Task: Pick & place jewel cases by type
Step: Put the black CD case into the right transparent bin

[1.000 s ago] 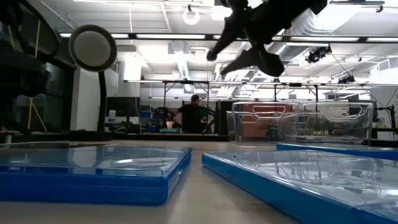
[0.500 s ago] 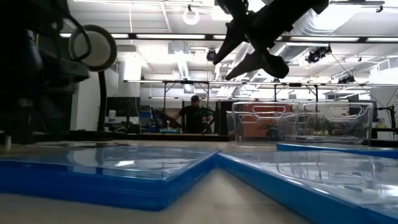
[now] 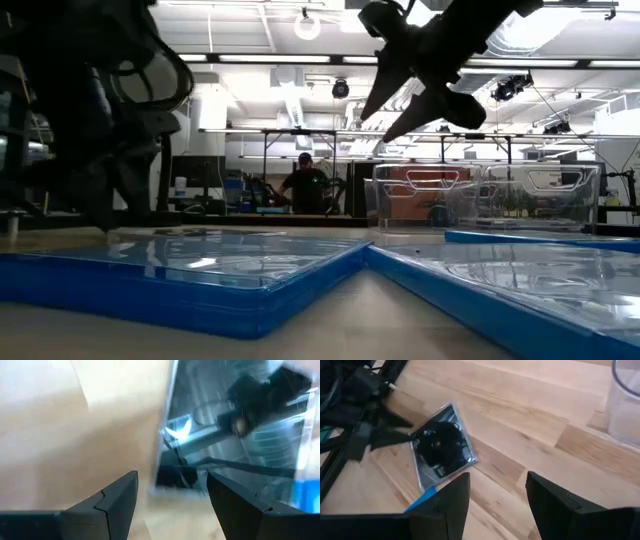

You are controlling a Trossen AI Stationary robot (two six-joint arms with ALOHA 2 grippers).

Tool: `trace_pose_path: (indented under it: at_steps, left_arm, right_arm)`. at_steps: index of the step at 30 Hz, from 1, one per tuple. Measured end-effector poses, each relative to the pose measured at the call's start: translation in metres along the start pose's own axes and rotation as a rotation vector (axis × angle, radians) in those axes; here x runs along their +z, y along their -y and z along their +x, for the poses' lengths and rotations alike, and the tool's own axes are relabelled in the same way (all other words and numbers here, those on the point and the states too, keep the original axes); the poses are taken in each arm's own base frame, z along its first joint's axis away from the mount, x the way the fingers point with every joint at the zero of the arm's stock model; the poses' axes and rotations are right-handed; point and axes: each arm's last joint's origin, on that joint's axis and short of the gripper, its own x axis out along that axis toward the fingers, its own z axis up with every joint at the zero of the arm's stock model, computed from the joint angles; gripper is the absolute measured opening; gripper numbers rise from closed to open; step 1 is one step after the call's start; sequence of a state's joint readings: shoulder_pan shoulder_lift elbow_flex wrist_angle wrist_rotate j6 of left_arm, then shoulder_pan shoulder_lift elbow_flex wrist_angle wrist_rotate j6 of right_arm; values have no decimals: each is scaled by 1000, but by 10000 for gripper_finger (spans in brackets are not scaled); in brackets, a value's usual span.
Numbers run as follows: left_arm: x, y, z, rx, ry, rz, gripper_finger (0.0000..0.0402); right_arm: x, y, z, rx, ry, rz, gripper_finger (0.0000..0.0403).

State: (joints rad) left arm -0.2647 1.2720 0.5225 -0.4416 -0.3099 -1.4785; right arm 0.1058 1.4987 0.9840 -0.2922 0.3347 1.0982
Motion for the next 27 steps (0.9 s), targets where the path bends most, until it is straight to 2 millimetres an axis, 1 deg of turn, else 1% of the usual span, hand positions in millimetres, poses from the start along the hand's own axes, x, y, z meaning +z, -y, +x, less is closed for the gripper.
trace_pose_path:
  at_steps: [3,6,11,14,17,23,27]
  left_arm:
    - [14,-2,4,25,30,72,236]
    - [25,-5,7,42,19,126,236]
    - [38,-6,13,1,-93,198,236]
    - [41,-6,15,-26,-132,240,236]
    - [41,-6,16,-29,-143,252,236]
    - [40,-5,16,-42,-161,279,236]
    - [40,-4,16,-52,-166,281,236]
  right_arm:
    - [-4,-4,-2,13,14,-2,179]
    - [-9,-7,-4,22,9,15,179]
    - [-22,-10,-1,20,-23,44,179]
    - [-33,-12,9,14,-40,63,179]
    - [-42,-14,23,22,-26,87,179]
    - [-54,-22,57,120,7,162,179]
    - [-62,-22,71,146,-40,178,179]
